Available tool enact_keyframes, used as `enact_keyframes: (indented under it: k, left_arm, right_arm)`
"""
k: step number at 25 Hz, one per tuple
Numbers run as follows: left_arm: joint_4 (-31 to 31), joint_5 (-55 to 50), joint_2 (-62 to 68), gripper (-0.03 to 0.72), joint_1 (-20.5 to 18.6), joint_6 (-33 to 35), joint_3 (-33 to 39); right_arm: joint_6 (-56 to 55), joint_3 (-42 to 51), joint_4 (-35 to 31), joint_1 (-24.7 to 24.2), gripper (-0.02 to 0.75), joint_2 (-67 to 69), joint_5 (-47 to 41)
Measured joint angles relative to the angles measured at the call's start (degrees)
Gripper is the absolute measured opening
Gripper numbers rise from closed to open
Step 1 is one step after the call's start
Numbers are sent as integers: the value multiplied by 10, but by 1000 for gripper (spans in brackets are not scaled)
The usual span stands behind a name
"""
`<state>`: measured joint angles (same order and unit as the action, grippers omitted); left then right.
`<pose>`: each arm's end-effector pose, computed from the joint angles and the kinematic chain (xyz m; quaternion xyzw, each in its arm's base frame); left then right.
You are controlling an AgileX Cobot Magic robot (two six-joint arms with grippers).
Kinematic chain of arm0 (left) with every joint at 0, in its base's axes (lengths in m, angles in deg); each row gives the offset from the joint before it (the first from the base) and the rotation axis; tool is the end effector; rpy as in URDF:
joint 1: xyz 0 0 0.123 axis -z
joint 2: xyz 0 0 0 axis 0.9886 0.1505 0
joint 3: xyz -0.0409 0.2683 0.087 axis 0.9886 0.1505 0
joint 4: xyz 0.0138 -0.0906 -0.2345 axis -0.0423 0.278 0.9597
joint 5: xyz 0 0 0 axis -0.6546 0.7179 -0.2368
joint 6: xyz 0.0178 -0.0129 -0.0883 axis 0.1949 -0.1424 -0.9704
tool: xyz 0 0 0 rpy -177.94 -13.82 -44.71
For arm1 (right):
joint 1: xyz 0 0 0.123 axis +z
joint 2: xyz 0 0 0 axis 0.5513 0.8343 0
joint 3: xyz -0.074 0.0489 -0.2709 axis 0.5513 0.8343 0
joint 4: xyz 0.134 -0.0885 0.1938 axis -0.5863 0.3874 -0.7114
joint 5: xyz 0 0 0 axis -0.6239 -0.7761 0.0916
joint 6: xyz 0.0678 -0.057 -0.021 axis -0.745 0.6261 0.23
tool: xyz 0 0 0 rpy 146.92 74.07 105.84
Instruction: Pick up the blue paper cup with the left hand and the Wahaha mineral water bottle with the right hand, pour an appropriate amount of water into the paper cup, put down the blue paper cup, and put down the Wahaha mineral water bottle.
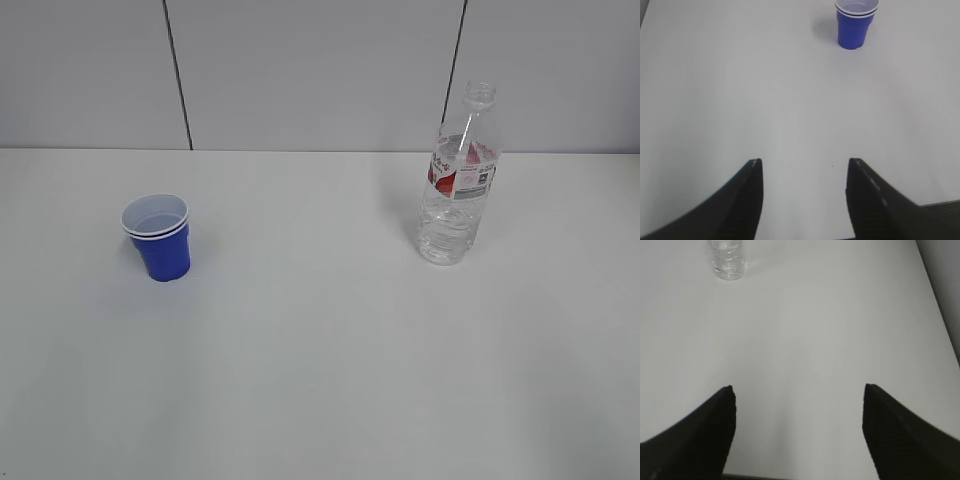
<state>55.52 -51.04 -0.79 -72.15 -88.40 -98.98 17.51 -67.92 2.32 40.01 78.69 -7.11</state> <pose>0.0161 0.0000 0.2820 0.0621 0.8914 -0.0247 0.4483 -0.0105 -0.0154 0.2706 -0.0664 0.8667 -0.0711 0.4893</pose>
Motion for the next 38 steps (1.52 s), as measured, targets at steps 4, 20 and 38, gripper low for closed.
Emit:
enact_keyframes:
  k: [4,20,38]
  left_arm:
    - [0,0,-2,405,-3,0,0]
    - [0,-1,-83,405,-93,0,0]
    - [0,-1,-83,367,-126,0,0]
  right_arm:
    - [0,0,0,0,588,0,0]
    - [0,0,0,-59,588,0,1]
    - [0,0,1,-64,588,0,3]
